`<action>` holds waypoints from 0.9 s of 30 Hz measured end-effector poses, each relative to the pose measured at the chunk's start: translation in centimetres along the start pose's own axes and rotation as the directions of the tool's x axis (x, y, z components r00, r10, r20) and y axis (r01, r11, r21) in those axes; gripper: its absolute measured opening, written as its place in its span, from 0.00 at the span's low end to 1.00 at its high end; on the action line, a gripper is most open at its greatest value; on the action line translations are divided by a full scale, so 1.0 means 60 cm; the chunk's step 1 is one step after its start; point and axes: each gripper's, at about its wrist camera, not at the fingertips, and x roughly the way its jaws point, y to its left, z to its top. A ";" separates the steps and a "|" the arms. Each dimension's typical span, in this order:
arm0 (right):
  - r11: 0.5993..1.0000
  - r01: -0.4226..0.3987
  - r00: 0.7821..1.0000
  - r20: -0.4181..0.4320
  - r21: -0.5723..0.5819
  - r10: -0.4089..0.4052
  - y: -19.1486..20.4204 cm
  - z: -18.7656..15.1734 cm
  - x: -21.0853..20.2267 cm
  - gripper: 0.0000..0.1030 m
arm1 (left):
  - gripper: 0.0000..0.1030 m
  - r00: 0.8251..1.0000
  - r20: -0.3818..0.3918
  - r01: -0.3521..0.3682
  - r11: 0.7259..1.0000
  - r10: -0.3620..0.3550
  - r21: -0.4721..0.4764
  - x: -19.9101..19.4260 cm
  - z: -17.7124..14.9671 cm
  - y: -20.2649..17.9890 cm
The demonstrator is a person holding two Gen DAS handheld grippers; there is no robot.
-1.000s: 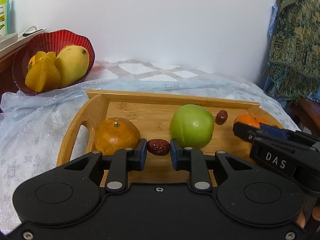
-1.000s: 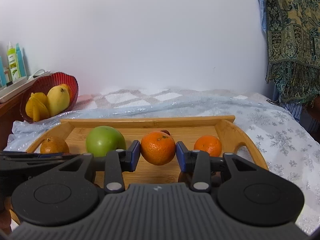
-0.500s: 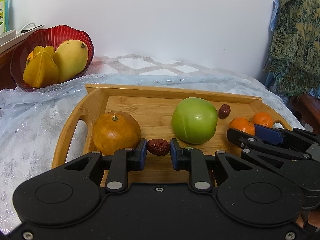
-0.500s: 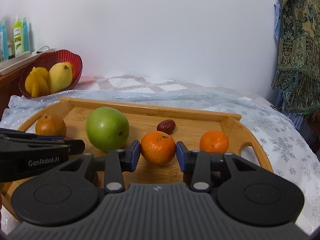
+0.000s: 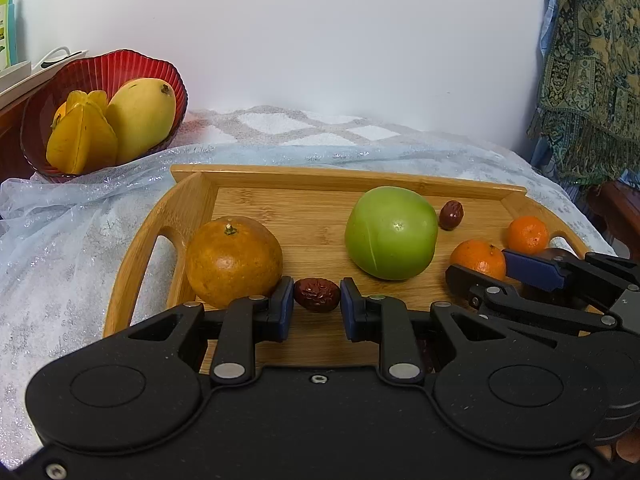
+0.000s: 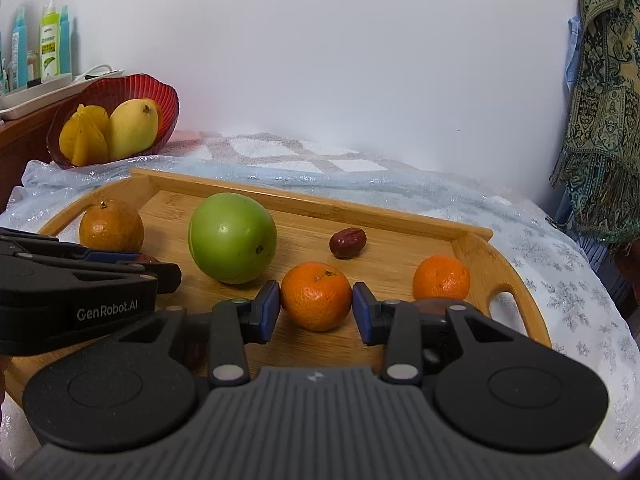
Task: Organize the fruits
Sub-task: 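Lower the red date and mandarin onto the tray and open both tools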
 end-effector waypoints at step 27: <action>1.000 -0.004 0.999 -0.034 0.024 0.005 -0.002 0.000 0.004 0.57 | 0.28 1.000 -0.007 0.015 1.000 -0.015 0.006 -0.005 -0.004 -0.001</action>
